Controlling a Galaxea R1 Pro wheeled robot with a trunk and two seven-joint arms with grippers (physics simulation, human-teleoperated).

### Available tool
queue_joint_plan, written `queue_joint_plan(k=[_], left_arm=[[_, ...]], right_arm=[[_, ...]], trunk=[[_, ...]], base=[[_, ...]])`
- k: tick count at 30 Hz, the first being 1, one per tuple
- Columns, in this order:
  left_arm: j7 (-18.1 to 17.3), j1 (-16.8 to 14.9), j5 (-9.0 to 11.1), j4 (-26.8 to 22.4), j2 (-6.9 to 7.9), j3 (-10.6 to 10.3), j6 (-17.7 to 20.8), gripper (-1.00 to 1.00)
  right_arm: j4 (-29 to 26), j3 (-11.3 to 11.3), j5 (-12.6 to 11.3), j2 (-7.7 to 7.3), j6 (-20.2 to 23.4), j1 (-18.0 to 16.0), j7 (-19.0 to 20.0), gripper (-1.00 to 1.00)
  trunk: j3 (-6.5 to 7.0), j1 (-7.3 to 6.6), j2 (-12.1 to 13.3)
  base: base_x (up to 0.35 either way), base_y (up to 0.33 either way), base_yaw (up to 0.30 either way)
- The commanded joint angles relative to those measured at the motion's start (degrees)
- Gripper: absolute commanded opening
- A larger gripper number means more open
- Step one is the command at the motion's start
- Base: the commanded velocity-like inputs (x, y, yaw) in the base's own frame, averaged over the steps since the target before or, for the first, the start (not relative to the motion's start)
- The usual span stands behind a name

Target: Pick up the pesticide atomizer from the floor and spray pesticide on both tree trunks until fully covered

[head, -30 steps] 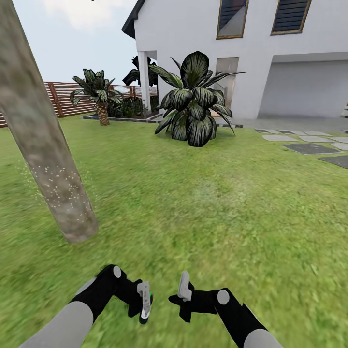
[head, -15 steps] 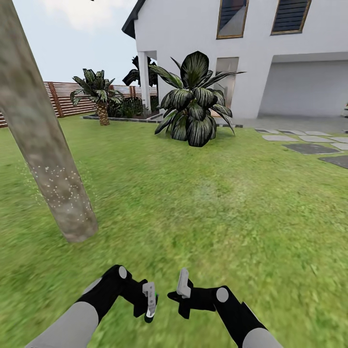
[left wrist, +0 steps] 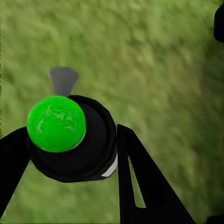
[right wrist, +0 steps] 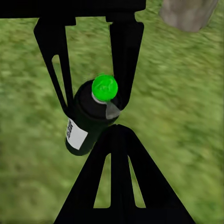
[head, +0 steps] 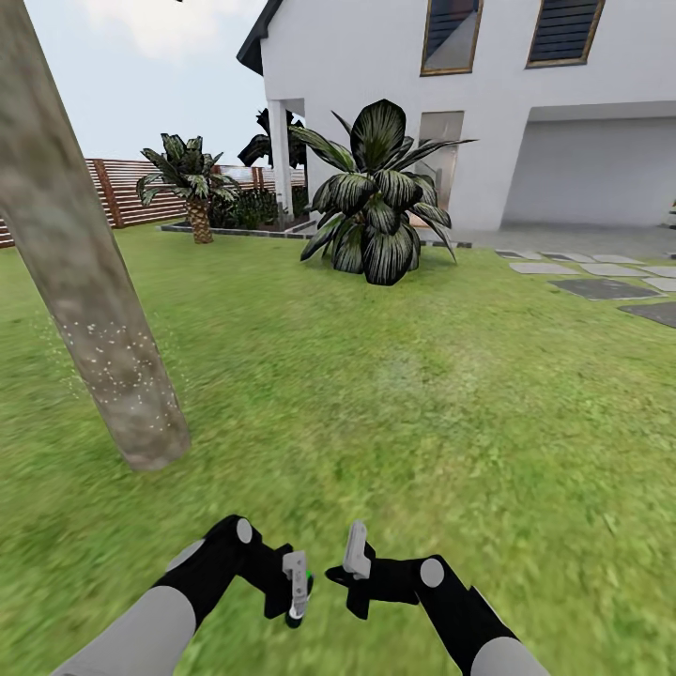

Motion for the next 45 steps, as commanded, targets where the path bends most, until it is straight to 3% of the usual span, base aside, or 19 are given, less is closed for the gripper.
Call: queue_joint_plan(k=[1,25,39,43,45], left_arm=[[-0.2,0.0,-0.3,0.0,-0.08,0.0,-0.5,-1.00],[-0.2,0.0,-0.1,0.1,-1.93,0.0,-1.0,-1.00],[-0.2,0.0,-0.1,0.1,-2.06,0.0,-1.0,-1.00],[-0.2,0.0,-0.6,0.8,-1.36,0.0,-1.1,-1.00],[-0.2,-0.1,-0.9,0.7,0.77,0.0,-1.1,-1.00]], right_arm=[[-0.1,-0.1,0.5,0.02,-0.3,0.0,0.0,-1.00],[0.0,-0.1,0.5,0.02,-0.3,0.0,0.0,-1.00],[0.0,-0.1,0.5,0.02,-0.3,0.0,0.0,-1.00],[0.0,-0.1,0.5,0.02,-0.3,0.0,0.0,-1.00],[0.0,-0.1,0.5,0.02,-0.3,0.0,0.0,-1.00]], trunk=[[-0.05,-0.01,0.0],[-0.05,-0.01,0.0],[-0.05,-0.01,0.0],[-0.05,-0.01,0.0],[-0.05,-0.01,0.0]], base=[[0.000,0.000,0.000],[0.000,0.000,0.000],[0.000,0.000,0.000],[0.000,0.000,0.000],[0.000,0.000,0.000]])
